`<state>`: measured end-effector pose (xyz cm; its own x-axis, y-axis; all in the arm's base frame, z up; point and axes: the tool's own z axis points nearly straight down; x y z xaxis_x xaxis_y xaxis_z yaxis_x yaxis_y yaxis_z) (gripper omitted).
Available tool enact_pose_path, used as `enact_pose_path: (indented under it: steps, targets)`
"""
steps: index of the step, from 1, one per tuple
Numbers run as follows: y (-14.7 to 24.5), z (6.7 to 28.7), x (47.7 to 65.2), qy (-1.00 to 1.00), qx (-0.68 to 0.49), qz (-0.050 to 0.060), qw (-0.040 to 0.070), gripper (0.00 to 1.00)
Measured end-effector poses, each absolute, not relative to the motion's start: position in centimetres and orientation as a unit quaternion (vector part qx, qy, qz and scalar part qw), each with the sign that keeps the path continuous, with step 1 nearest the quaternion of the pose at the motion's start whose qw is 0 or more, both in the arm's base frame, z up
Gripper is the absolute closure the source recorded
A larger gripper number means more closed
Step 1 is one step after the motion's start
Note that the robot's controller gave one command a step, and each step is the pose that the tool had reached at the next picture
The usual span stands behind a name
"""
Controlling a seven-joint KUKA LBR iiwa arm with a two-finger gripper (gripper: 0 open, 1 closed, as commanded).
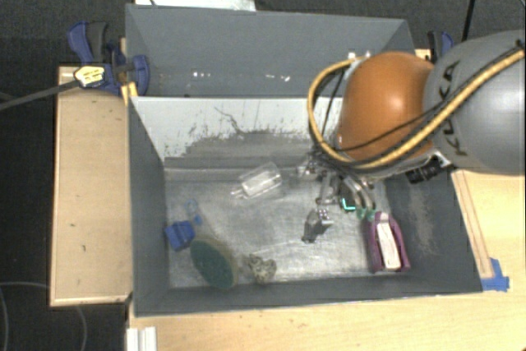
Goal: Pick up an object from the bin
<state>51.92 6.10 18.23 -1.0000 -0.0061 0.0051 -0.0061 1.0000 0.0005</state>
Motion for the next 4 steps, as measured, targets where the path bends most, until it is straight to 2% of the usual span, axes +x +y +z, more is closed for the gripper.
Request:
enact_pose_path:
  steps: [1,2,3,4]
  targets:
    - [15.9,12.6,58.1,-0.998,0.068,-0.002,-0.001,0.00]
    - [12.4,7.5,58.8,-0.999,0.054,0.001,0.001,0.00]
    - [12.6,7.8,58.9,-0.999,0.054,-0.001,-0.001,1.00]
    - [12.6,7.8,58.9,-0.999,0.053,-0.001,-0.001,0.00]
